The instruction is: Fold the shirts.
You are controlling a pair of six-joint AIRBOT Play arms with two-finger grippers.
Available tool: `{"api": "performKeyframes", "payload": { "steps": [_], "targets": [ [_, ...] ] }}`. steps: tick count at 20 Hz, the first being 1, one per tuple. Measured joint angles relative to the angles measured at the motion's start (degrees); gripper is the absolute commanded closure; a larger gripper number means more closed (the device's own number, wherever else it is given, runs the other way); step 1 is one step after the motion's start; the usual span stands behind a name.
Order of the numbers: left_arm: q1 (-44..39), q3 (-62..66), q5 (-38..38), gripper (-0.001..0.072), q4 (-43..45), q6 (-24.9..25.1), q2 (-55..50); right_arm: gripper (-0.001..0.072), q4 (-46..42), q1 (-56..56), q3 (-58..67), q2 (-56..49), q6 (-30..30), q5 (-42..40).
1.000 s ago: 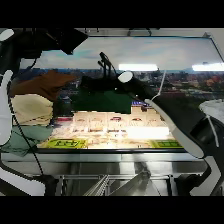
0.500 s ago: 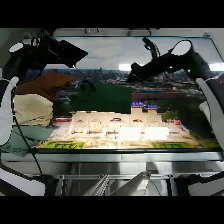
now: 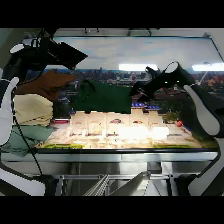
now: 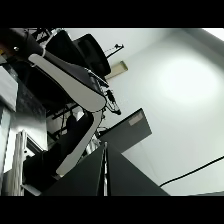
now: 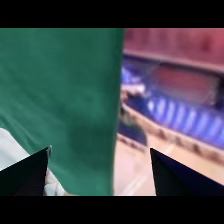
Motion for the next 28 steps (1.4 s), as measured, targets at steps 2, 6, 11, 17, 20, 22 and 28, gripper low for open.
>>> {"api": "performKeyframes", "payload": {
  "steps": [2, 6, 11, 17, 20, 22, 28],
  "targets": [
    [0.0, 0.0, -0.7, 0.0707, 0.0, 0.3, 0.0, 0.0024, 5.4, 1.7, 0.0, -2.8, -1.4, 0.1],
    [0.0, 0.0, -1.1, 0.0707, 0.0, 0.7, 0.0, 0.0697, 13.8, 5.0, -0.1, -6.6, -7.9, -2.1],
    [-0.5, 0.0, -0.7, 0.0707, 0.1, 0.7, 0.0, 0.0698, 26.0, 2.8, 2.6, -5.6, -12.7, 4.0],
    [-3.3, 0.0, -1.0, 0.0707, 0.1, -0.2, 0.0, 0.0698, 30.1, -15.3, 3.7, 8.7, -8.3, 8.5],
    [-5.2, 0.0, -1.3, 0.0707, 0.1, -0.6, 0.0, 0.0697, 29.7, -30.2, 3.8, 17.2, -3.9, 9.3],
    [-6.7, 0.0, -1.4, 0.0707, 0.1, -0.7, 0.0, 0.0697, 28.3, -41.2, 3.9, 21.7, -0.8, 11.7],
    [-11.9, 0.0, -1.5, 0.0707, 0.6, -0.7, 0.0, 0.0696, 6.1, -68.1, 3.7, 25.8, 5.3, 22.4]
  ]
}}
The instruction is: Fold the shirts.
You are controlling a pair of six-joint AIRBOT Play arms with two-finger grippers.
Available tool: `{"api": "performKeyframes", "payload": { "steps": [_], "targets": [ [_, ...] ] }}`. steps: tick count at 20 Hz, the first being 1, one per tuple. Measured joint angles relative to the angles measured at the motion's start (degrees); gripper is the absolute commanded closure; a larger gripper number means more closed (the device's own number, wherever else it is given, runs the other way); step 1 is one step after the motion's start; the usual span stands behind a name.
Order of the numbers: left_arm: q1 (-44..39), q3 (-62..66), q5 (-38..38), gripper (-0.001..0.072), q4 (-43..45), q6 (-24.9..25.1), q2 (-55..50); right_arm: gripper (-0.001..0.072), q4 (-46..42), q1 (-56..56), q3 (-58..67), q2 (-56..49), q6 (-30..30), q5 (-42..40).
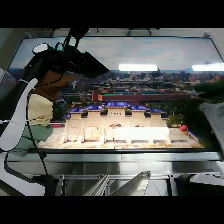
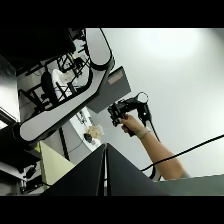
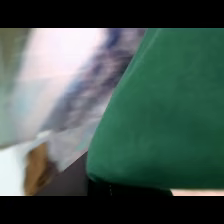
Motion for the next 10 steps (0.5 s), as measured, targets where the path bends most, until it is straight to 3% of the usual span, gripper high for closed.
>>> {"api": "performKeyframes", "payload": {
  "steps": [2, 6, 7, 8, 9, 10],
  "targets": [
    [-1.7, 0.0, 0.0, 0.0707, 0.0, 0.0, -0.2, 0.0696, -9.8, -5.4, -0.4, -0.3, 1.5, 2.3],
    [-4.9, 0.0, 0.0, 0.0707, 0.0, 0.0, -1.6, 0.0694, -20.3, -12.2, -1.5, -1.4, 3.3, 3.6],
    [-5.6, 0.0, 0.0, 0.0707, 0.0, 0.0, -2.2, 0.0620, -22.4, -13.0, -2.2, -1.6, 3.6, 3.8],
    [-6.3, 0.0, 0.0, 0.0707, 0.0, 0.0, -2.8, 0.0269, -24.7, -13.6, -3.0, -1.7, 4.1, 4.0],
    [-6.9, 0.0, 0.0, 0.0707, 0.0, 0.0, -3.3, 0.0028, -27.2, -14.1, -3.9, -1.9, 4.7, 4.5],
    [-7.4, 0.0, 0.0, 0.0707, 0.0, 0.0, -3.9, 0.0028, -29.5, -14.4, -4.5, -2.1, 5.4, 5.3]
  ]
}}
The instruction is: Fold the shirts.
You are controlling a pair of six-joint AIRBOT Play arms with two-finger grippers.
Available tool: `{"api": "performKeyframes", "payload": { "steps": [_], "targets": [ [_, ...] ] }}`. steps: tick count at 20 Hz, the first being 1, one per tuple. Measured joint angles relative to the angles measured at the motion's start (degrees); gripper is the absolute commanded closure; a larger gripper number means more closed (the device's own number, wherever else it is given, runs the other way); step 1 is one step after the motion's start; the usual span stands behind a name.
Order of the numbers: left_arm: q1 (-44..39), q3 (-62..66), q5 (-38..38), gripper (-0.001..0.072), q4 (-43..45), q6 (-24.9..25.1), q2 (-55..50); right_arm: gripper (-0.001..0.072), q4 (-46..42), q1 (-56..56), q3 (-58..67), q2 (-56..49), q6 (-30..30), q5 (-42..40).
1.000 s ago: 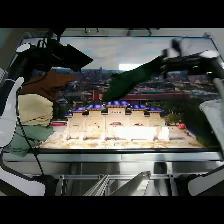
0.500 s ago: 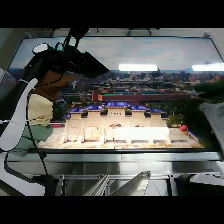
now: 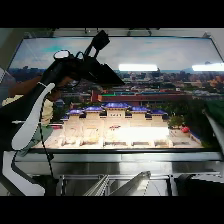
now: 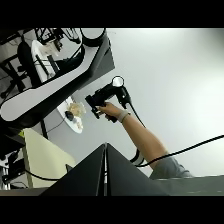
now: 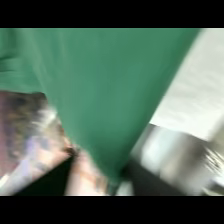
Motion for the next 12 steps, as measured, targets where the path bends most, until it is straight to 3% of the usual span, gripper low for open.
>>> {"api": "performKeyframes", "payload": {
  "steps": [4, 5, 6, 7, 12],
  "targets": [
    [-0.6, 0.0, 0.0, 0.0707, 0.0, 0.0, -1.7, 0.0033, -6.1, -0.8, -1.3, -0.5, 2.2, 2.6],
    [-0.5, 0.0, 0.0, 0.0707, -0.1, 0.0, -1.9, 0.0136, -6.6, -0.8, -1.4, -0.5, 2.7, 2.9],
    [-0.2, 0.0, 0.0, 0.0708, -0.3, 0.0, -2.1, 0.0533, -6.4, -0.7, -1.5, -0.6, 3.1, 3.2],
    [0.2, 0.0, 0.1, 0.0708, -0.7, 0.0, -2.2, 0.0680, -5.6, -0.2, -1.6, -0.6, 3.5, 3.3],
    [3.5, 0.0, 3.1, 0.0711, -3.5, -0.1, -0.5, 0.0696, 12.6, 6.9, -1.7, 0.4, 2.1, -0.4]
  ]
}}
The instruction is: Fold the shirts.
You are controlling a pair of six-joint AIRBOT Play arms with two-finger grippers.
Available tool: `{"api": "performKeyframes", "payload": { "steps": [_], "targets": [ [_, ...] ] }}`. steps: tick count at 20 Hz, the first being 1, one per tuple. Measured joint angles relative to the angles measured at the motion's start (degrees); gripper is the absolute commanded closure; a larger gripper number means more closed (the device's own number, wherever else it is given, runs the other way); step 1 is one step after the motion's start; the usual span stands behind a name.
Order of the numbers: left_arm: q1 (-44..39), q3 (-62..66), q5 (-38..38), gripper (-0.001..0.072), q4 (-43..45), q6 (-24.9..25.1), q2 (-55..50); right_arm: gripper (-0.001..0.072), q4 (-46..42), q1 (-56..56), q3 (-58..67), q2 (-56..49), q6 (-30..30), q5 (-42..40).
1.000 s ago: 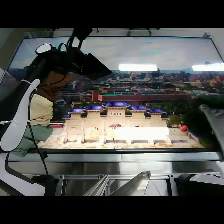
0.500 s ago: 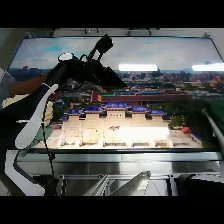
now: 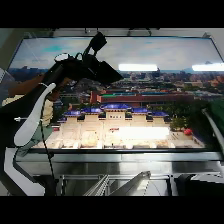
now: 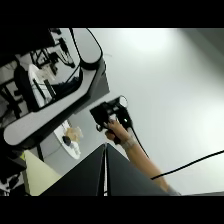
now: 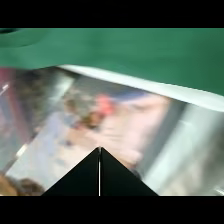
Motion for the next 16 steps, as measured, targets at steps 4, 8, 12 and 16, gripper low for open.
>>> {"api": "performKeyframes", "payload": {
  "steps": [4, 8, 12, 16],
  "targets": [
    [5.6, -0.8, 5.2, 0.0709, 9.3, -0.9, 7.4, 0.0698, 14.5, 13.7, -1.9, 5.6, -8.7, -7.3],
    [9.7, -13.4, 8.5, 0.0708, 20.9, -1.1, 20.7, 0.0698, 19.8, 32.0, -18.7, 19.6, -15.8, -15.9],
    [10.8, -40.3, 16.5, 0.0686, 30.7, -1.1, 38.5, 0.0698, 21.2, 47.0, -46.0, 39.1, -21.4, -26.6],
    [12.9, -63.0, 23.2, 0.0688, 34.5, -1.1, 51.8, 0.0696, 21.9, 53.8, -63.1, 51.8, -25.6, -33.0]
  ]
}}
